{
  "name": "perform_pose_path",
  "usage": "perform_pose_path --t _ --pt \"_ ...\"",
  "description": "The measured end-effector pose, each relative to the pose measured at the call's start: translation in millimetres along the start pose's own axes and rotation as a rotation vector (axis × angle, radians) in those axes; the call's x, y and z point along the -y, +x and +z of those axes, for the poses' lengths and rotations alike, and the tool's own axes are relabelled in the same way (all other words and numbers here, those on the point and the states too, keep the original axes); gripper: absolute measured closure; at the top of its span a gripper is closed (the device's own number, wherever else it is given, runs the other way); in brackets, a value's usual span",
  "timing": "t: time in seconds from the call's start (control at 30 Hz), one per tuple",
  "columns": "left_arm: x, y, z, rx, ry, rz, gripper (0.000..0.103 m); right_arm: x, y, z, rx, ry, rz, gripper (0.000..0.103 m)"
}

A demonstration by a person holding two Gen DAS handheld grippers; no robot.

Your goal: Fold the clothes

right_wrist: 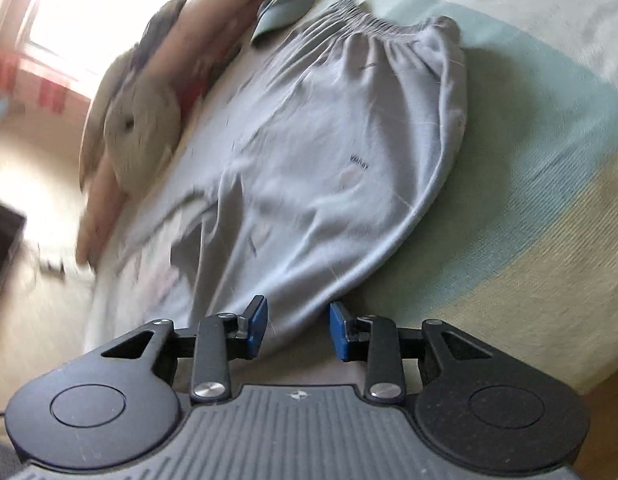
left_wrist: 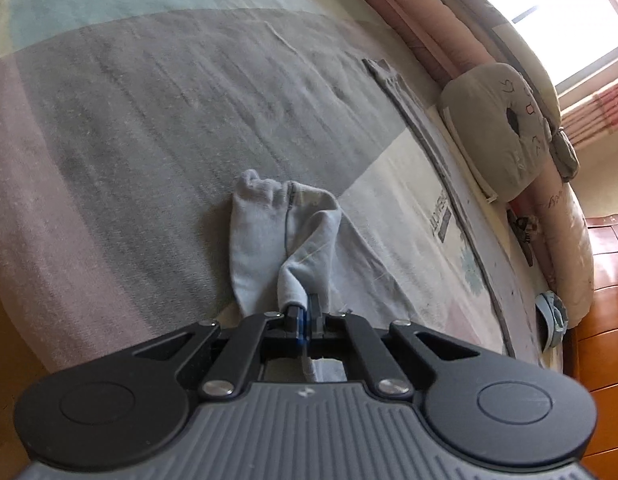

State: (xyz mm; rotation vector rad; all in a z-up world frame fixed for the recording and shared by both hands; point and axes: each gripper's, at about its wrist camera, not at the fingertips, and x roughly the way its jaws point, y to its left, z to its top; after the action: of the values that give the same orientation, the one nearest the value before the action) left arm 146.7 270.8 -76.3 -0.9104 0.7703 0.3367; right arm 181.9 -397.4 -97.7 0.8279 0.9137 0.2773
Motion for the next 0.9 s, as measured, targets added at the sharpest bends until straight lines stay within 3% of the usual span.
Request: perform_pose_path --t 0.07,0.1,0.27,0.47,0.57,0.67,0.83,0.9 --pt "0 -4 0 0.007 0.004 0.007 0.103 0 6 0 0.019 0.002 -0.033 0.101" --pt "0 -7 0 0.01 0.006 0.011 0.103 -2 8 0 0.02 -0.007 -0.048 0.101" --pt "1 -30 2 0.049 0.014 -0.007 0.103 -15 -9 0 0.011 -0.048 -0.071 0.101" --pt "-11 -48 -15 0.005 0.061 0.032 0.103 -23 -32 -6 -0.05 -0.095 -0.122 0.101" --pt "-34 -44 -23 -0.023 0.012 0.071 0.101 -17 -27 -8 -0.095 -0.095 -0.175 0.101" --pt "-50 -50 -23 -0.029 -0.047 0.057 0.094 -17 -20 -7 -0.135 -0.107 -0.221 0.097" --pt "-48 -81 -10 0.059 -0.004 0.102 0.091 -32 -43 11 -0.017 -0.142 -0.239 0.087" --pt "-48 -91 0 0.125 0.015 0.138 0.08 -41 -49 20 0.03 -0.175 -0.247 0.081"
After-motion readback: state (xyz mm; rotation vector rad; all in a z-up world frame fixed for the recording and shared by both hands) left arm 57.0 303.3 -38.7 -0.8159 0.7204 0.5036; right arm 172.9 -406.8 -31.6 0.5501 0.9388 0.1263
